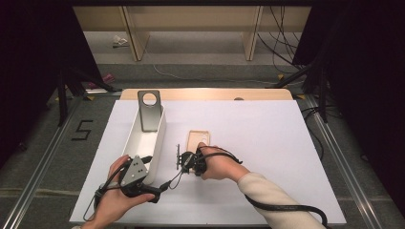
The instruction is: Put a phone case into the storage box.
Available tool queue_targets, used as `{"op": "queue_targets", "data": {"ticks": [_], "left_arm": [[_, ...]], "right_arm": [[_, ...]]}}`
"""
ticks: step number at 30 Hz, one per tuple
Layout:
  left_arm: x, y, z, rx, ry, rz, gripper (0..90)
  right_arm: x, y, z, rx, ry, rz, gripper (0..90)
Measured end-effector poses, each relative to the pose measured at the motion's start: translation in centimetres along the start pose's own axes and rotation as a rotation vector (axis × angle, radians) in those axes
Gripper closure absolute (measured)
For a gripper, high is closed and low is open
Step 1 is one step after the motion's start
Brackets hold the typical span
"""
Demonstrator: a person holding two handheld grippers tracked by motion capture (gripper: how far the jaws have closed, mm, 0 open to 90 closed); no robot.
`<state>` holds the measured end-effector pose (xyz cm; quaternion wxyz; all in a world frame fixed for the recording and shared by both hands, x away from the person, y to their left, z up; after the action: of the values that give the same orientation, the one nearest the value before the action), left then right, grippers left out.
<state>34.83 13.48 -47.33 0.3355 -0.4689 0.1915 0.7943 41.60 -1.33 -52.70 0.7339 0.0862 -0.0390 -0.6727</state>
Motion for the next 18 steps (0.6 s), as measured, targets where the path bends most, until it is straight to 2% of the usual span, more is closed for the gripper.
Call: {"op": "queue_targets", "data": {"ticks": [9, 14, 18], "left_arm": [[0.05, -0.01, -0.04, 0.000, -0.001, 0.001, 1.5], [0.13, -0.07, -0.08, 0.001, -0.007, -0.002, 1.5], [0.15, -0.08, -0.10, 0.000, -0.007, -0.001, 1.5]], "right_arm": [[0.03, -0.05, 0.07, -0.007, 0.006, -0.006, 87.0], [0.30, -0.04, 0.18, -0.007, 0.038, -0.010, 87.5], [0.59, -0.04, 0.50, -0.013, 0.091, -0.031, 87.9]]}}
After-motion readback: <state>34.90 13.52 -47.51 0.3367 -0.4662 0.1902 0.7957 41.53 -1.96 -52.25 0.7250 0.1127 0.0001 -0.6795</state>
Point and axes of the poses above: each handheld gripper's, and its own axes: z roughly backward along the jaws, x roughly out of its underside, y roughly to its right, the point moved 7 cm from there along -z, roughly forward along the jaws, and after that the axes turned 5 degrees about z, right-handed, at the moved point
